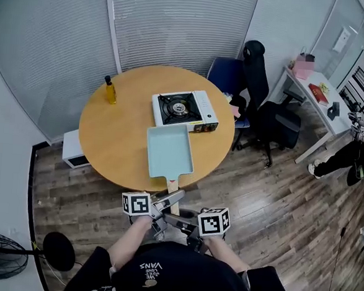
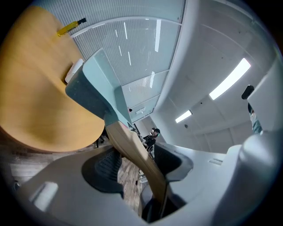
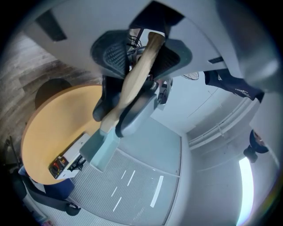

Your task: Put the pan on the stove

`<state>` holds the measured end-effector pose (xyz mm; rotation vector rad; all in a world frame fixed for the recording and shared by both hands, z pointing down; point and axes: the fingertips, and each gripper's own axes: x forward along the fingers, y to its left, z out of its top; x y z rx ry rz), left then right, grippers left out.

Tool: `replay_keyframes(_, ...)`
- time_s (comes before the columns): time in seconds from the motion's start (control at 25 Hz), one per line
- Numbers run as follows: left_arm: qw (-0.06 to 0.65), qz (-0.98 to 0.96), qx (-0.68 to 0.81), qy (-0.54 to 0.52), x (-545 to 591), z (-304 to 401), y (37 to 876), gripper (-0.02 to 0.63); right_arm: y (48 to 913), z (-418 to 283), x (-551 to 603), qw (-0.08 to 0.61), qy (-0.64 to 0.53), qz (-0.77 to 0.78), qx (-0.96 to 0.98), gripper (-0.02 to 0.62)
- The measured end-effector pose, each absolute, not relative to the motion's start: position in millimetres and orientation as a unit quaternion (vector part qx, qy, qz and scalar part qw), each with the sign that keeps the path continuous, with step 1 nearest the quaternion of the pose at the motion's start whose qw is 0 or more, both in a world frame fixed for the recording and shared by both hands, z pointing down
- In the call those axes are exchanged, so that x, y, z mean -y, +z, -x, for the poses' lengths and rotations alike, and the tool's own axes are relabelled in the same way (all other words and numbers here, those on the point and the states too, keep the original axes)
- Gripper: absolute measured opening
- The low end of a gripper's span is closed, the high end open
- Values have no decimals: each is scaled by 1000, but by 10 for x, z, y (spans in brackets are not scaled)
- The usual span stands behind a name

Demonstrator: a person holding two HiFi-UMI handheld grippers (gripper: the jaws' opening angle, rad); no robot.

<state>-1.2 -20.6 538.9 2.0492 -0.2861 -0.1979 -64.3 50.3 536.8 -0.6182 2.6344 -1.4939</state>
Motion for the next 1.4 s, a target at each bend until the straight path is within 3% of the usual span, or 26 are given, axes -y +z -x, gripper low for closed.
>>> replay_keyframes(0.6,522,-847,82,-57,1163,248,5406,221,5324,945,530,51,-485,248,-837,158)
replay_keyframes(1.4,534,-832,128,-77,2406,-409,5583,222,5500,215,1702,25,-508,199,-838,160)
